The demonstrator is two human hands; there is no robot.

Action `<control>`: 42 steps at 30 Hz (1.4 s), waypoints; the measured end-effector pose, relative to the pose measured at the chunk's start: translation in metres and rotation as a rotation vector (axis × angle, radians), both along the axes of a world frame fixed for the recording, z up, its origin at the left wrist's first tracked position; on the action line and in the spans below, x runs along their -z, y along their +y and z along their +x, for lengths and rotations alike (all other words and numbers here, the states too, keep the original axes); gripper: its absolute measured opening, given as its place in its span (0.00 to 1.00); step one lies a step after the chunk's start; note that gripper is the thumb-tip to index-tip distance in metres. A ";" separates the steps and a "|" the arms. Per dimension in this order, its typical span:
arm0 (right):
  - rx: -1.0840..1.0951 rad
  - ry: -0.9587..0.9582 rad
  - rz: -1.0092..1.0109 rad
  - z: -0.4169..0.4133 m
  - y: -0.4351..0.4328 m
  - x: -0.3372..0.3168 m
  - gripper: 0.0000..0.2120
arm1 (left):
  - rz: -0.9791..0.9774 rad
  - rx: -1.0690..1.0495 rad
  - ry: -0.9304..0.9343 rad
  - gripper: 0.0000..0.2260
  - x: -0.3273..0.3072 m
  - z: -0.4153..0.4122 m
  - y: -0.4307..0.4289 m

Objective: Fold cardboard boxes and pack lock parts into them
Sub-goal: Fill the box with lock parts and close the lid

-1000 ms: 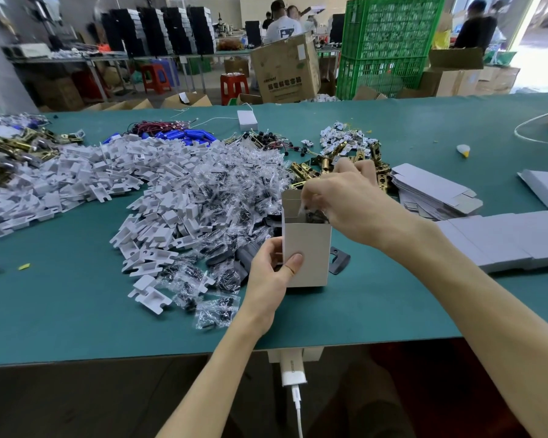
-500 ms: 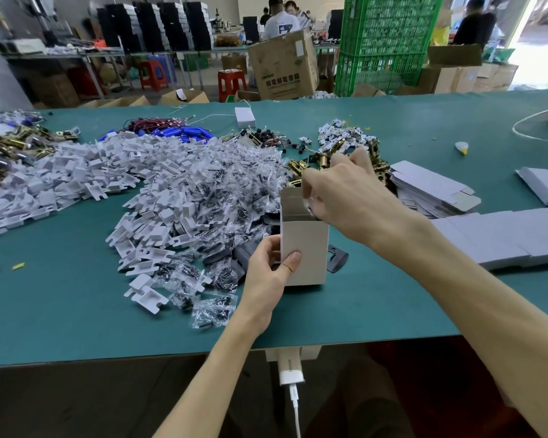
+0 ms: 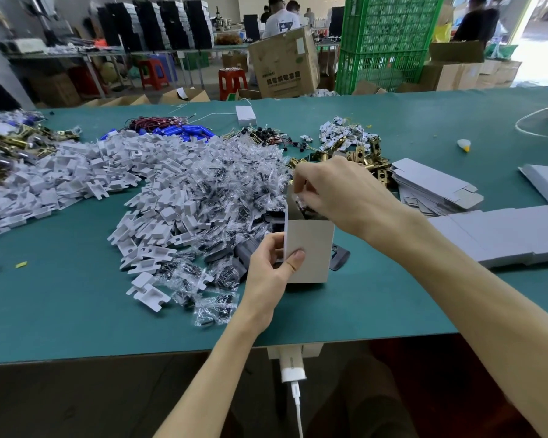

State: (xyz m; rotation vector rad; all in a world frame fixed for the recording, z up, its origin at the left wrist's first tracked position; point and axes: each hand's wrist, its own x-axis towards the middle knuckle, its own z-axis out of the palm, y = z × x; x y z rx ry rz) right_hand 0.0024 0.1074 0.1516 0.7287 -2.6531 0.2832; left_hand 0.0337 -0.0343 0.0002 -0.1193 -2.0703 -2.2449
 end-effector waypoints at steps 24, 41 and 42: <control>-0.016 -0.183 0.215 -0.005 0.008 0.009 0.06 | 0.019 -0.023 -0.015 0.11 0.004 -0.003 0.000; 0.068 -0.135 0.285 -0.005 0.004 0.025 0.15 | 0.052 0.004 -0.009 0.09 0.003 -0.001 -0.001; 0.079 -0.101 0.293 -0.005 0.003 0.026 0.15 | 0.050 0.004 -0.008 0.09 0.003 -0.001 -0.002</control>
